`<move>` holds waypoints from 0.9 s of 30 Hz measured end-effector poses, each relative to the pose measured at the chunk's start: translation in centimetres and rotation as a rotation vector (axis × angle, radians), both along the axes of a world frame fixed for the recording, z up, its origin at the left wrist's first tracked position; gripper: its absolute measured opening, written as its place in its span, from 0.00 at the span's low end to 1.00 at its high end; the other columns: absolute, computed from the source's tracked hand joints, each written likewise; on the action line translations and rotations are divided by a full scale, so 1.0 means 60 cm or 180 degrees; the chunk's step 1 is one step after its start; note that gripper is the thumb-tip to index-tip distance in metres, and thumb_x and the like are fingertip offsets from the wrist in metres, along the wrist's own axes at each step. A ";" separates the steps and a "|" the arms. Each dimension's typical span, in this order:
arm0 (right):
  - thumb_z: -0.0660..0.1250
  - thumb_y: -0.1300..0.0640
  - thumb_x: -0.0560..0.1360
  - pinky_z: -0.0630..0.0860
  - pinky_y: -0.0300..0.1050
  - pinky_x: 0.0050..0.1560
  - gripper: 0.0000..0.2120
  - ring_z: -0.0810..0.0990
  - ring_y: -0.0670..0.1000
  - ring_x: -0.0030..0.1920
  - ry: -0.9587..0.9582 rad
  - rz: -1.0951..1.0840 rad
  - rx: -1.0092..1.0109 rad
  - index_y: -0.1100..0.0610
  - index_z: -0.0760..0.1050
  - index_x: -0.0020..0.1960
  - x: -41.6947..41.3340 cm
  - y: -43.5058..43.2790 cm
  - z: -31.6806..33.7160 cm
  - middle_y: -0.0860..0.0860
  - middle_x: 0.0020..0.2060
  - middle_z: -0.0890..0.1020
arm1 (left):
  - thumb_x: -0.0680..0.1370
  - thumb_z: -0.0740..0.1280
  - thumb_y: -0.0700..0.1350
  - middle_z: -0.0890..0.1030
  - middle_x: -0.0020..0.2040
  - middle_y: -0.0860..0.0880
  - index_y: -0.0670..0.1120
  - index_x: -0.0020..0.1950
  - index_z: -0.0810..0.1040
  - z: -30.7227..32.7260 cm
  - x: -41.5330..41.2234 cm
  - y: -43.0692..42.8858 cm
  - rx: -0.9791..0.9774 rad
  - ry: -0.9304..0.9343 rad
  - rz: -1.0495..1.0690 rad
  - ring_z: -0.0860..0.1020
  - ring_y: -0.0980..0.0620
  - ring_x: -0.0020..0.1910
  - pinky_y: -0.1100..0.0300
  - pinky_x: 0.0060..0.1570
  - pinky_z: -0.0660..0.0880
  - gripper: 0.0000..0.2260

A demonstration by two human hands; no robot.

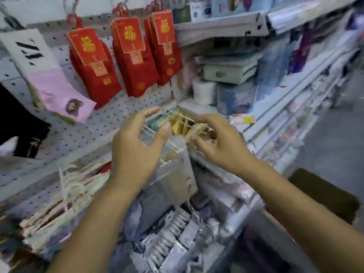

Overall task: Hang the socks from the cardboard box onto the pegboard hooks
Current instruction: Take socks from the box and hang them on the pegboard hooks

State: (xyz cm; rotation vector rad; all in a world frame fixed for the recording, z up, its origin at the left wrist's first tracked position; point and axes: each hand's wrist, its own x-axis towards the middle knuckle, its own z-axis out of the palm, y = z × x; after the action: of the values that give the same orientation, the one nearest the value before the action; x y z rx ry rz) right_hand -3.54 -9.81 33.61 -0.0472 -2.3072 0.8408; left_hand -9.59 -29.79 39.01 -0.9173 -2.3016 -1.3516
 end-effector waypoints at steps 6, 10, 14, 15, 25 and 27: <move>0.69 0.49 0.78 0.67 0.34 0.61 0.17 0.73 0.45 0.63 -0.0718 -0.0959 -0.0333 0.54 0.76 0.64 0.201 0.066 -0.123 0.46 0.62 0.78 | 0.79 0.71 0.52 0.80 0.62 0.60 0.54 0.64 0.80 -0.123 0.089 0.108 -0.0319 -0.0570 -0.0944 0.75 0.64 0.62 0.66 0.60 0.72 0.14; 0.70 0.49 0.77 0.68 0.40 0.61 0.17 0.75 0.50 0.62 -0.1229 -0.1448 -0.0490 0.55 0.77 0.63 0.306 0.108 -0.216 0.49 0.60 0.80 | 0.79 0.71 0.50 0.81 0.59 0.54 0.49 0.64 0.80 -0.228 0.135 0.169 -0.0724 -0.0904 -0.1178 0.76 0.59 0.58 0.73 0.56 0.71 0.14; 0.71 0.50 0.77 0.68 0.39 0.57 0.17 0.75 0.50 0.60 -0.1694 -0.1709 -0.0816 0.55 0.77 0.63 0.395 0.159 -0.303 0.51 0.58 0.80 | 0.79 0.72 0.47 0.79 0.58 0.55 0.47 0.65 0.79 -0.323 0.179 0.230 -0.1113 -0.1261 -0.1262 0.75 0.59 0.56 0.70 0.55 0.70 0.15; 0.71 0.50 0.77 0.68 0.39 0.57 0.18 0.75 0.51 0.61 -0.1811 -0.1751 -0.0865 0.55 0.77 0.64 0.414 0.176 -0.323 0.51 0.60 0.80 | 0.79 0.72 0.47 0.79 0.56 0.55 0.47 0.65 0.79 -0.347 0.188 0.246 -0.1228 -0.1325 -0.1262 0.75 0.57 0.54 0.65 0.54 0.71 0.15; 0.69 0.47 0.78 0.73 0.41 0.58 0.18 0.77 0.50 0.59 -0.2718 -0.1530 -0.1600 0.55 0.77 0.64 0.528 0.410 -0.492 0.49 0.58 0.79 | 0.79 0.70 0.53 0.81 0.64 0.42 0.44 0.71 0.75 -0.567 0.262 0.463 -0.1945 -0.2223 -0.0644 0.80 0.42 0.59 0.50 0.59 0.77 0.23; 0.70 0.48 0.78 0.75 0.45 0.60 0.18 0.78 0.50 0.58 -0.2822 -0.1428 -0.1742 0.56 0.78 0.64 0.518 0.455 -0.526 0.49 0.57 0.80 | 0.77 0.66 0.60 0.79 0.66 0.43 0.46 0.71 0.73 -0.612 0.261 0.494 -0.1896 -0.2314 -0.0448 0.80 0.42 0.60 0.44 0.61 0.77 0.27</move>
State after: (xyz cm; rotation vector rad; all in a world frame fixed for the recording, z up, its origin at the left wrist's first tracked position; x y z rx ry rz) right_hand 27.53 17.49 2.04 -1.3585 -2.5525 1.3476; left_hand 6.06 -0.14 2.26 -0.8385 -3.3757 -1.1922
